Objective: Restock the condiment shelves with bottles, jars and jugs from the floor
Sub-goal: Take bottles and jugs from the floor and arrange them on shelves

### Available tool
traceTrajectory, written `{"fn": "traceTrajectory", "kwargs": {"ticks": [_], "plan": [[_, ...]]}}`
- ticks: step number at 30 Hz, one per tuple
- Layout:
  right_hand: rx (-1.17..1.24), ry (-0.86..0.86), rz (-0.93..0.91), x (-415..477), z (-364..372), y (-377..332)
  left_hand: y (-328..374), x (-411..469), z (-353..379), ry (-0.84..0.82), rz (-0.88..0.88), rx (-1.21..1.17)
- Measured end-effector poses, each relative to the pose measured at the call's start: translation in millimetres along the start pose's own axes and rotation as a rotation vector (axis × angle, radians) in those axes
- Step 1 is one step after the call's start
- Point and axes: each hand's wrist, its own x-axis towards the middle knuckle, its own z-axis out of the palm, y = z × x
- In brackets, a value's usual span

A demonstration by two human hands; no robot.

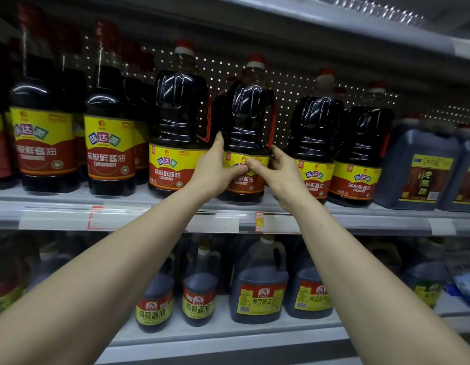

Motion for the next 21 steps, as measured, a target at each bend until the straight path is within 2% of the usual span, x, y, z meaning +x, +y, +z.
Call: {"fn": "traceTrajectory", "kwargs": {"ticks": [13, 21], "plan": [[-0.108, 0.006, 0.02, -4.6, 3.2, -3.5, 6.2, -10.0, 5.0, 0.018, -0.007, 0.041], [-0.116, 0.065, 0.034, -26.4, 3.1, -7.0, 4.3, -23.5, 12.4, 0.097, 0.053, 0.11]]}}
